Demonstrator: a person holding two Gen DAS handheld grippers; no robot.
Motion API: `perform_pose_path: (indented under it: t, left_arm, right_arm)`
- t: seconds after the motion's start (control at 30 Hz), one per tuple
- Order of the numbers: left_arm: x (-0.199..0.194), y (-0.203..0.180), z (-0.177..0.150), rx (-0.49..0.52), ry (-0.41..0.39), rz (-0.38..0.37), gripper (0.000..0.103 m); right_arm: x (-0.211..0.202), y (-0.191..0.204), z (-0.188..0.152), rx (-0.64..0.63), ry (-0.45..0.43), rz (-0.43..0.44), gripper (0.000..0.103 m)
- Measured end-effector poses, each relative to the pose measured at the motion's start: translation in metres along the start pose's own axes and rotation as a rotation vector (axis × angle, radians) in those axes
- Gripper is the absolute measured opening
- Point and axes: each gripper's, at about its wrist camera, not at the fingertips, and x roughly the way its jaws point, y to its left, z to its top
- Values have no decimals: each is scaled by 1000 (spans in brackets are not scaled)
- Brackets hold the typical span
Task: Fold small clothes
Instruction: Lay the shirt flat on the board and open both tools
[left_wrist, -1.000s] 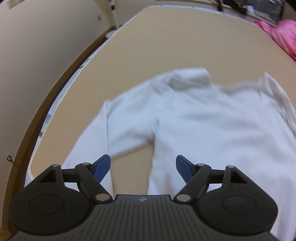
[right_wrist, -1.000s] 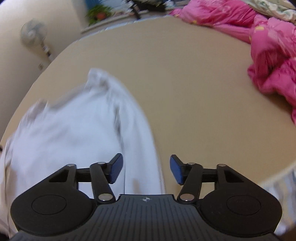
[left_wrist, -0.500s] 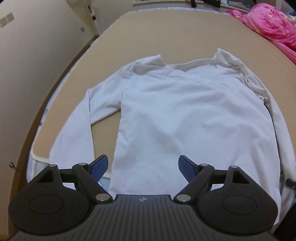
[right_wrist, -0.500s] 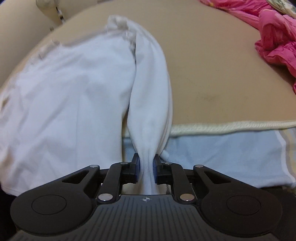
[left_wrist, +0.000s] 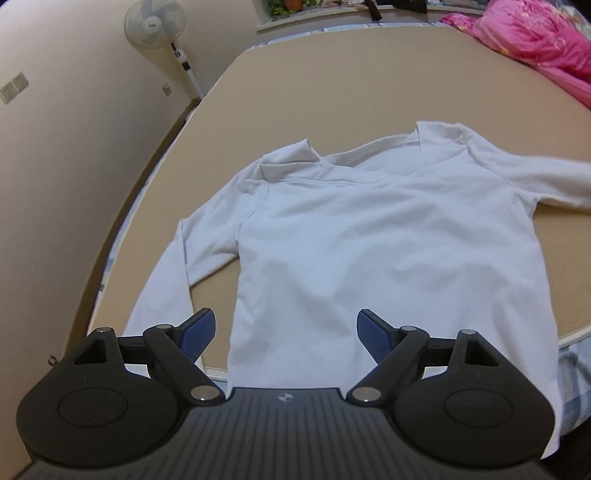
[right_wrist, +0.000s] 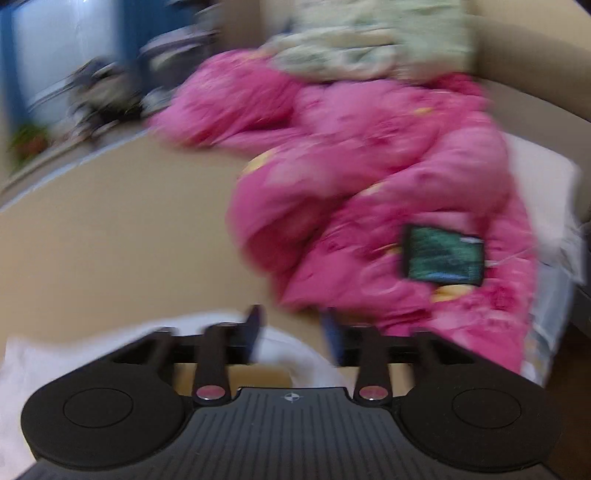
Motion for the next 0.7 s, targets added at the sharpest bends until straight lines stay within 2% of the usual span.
perform_pose_path:
  t: [0.03, 0.07, 0.23, 0.4, 0.57, 0.7]
  left_arm:
    - [2, -2, 0, 10, 5, 3, 88]
    - [6, -4, -1, 21, 15, 5, 88]
    - [20, -6, 4, -9, 66, -23, 88]
    - [27, 10, 1, -57, 77, -20, 88]
    - [41, 50, -15, -111, 98, 39, 88]
    - [59, 105, -38, -222, 151, 93, 88]
  right_arm:
    - [-6, -1, -3, 19, -30, 49, 78]
    - [-12, 0, -10, 20, -45, 91, 80]
    - [-38, 3, -65, -72, 47, 214, 81]
    - [-77, 32, -120, -162, 119, 350, 81]
    - [-126, 77, -172, -294, 167, 482, 82]
    - [-148, 109, -207, -406, 199, 490, 83]
